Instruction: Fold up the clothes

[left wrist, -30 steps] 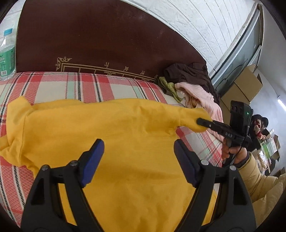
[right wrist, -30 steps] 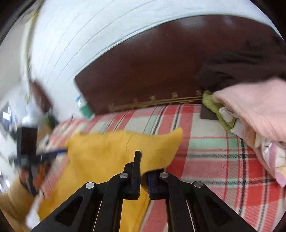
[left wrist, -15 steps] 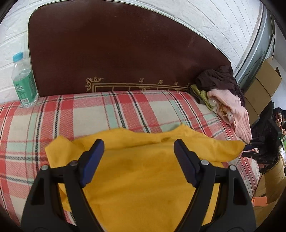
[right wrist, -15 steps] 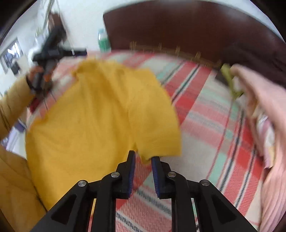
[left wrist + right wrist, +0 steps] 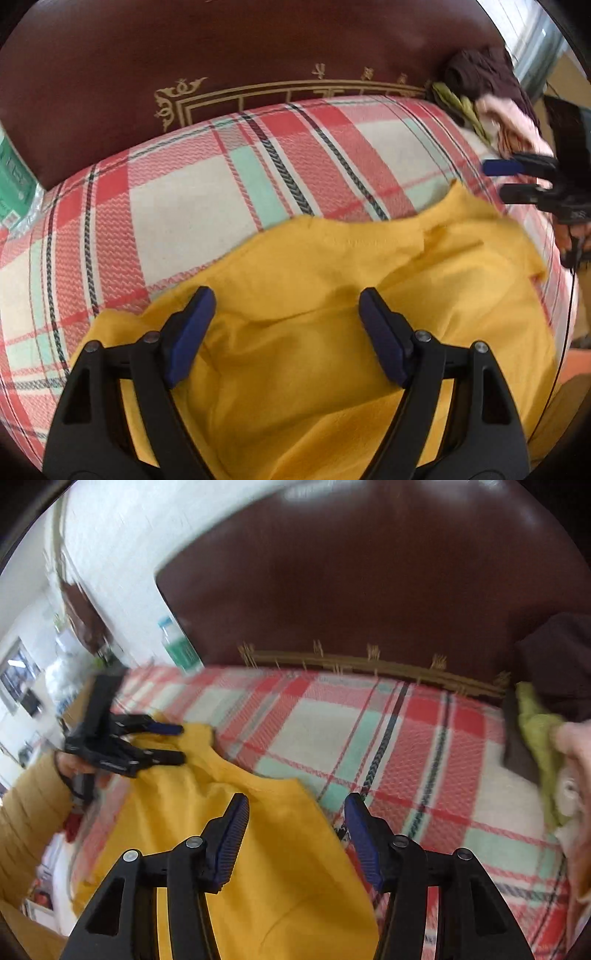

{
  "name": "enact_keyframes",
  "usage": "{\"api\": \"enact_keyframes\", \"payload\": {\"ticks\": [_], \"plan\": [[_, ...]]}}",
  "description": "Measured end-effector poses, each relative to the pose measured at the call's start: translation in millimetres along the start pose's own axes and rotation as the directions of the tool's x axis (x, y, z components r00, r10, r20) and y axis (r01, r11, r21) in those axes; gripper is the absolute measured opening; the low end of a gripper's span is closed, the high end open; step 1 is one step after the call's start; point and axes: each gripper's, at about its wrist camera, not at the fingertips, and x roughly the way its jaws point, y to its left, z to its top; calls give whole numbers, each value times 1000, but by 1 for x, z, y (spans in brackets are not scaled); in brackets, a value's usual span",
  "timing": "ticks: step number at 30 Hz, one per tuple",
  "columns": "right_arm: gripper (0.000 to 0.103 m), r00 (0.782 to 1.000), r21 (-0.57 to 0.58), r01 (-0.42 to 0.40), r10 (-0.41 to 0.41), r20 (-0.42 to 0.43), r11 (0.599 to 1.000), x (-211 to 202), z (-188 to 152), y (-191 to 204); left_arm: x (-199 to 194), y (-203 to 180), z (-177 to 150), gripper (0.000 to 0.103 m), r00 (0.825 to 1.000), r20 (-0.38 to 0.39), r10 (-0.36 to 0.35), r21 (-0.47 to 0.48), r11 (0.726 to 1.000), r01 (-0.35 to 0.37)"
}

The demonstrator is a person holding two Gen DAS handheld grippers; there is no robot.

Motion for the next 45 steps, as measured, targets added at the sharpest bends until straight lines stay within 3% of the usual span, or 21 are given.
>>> {"api": "enact_keyframes", "payload": {"ticks": [2,4,5,6,7,8,10,13,17,19,20,23,26,30,31,33,36,37,40,42,45], "plan": [[50,996,-46,26,-29,-87,999,29,2,3,-1,-3,-2,81,1000,-12,8,33,999,-8],[49,994,-102,44,-53,-91,994,39,-2,9,-2,-8,-4,78,1000,-19,25,71,997,-23],[42,995,-130,43,-55,-87,991,40,-3,13,-3,-11,-5,71,999,-21,29,89,996,-27],[20,993,-158,54,-69,-94,986,42,-4,16,-5,-14,-5,65,1000,-17,20,104,994,-18],[7,991,-177,47,-68,-113,983,43,-5,19,-7,-17,-5,47,1000,-14,12,119,993,-10],[6,990,-194,44,-69,-124,980,42,-5,22,-9,-19,-4,33,1000,-11,10,127,992,-8],[4,990,-224,80,-104,-93,971,28,-1,27,-13,-24,-1,18,1000,-6,30,138,990,-29],[4,981,-246,194,-192,30,950,2,14,34,-26,-29,8,11,997,47,56,125,990,-61],[4,942,-179,312,-281,183,933,-26,48,29,-54,-22,28,10,972,220,83,14,996,-88],[4,922,-166,366,-333,197,916,-19,59,25,-57,-14,35,13,955,264,136,-60,990,-124],[4,911,-161,393,-360,202,905,-15,64,22,-53,-11,36,22,959,254,127,-75,991,-111],[4,912,-132,400,-380,152,907,13,68,11,-39,-3,32,49,970,216,110,-106,990,-89],[8,917,-114,396,-388,90,911,42,65,-3,-24,1,26,68,979,176,106,-101,991,-90],[23,938,-74,346,-342,65,935,31,47,-18,-12,4,18,69,982,120,145,-86,987,-135],[28,942,-67,333,-329,66,940,21,40,-22,-9,5,17,69,984,107,146,-83,987,-137],[55,950,-53,308,-304,69,950,2,24,-29,-2,5,15,73,988,76,135,-57,990,-131],[68,961,-32,269,-267,74,963,-28,0,-41,1,1,11,74,986,89,140,-13,990,-139],[71,964,-24,256,-254,75,966,-37,-7,-44,1,2,11,69,987,94,134,-13,991,-133],[75,968,-10,245,-244,56,970,-61,-33,-57,-3,0,11,18,987,100,129,-12,992,-129],[75,959,2,282,-282,0,959,-61,-54,-71,-5,-4,14,14,983,101,154,-11,988,-153],[75,977,92,214,-213,-19,973,-56,-74,-87,-13,-11,22,11,967,139,215,-25,977,-214]]}}
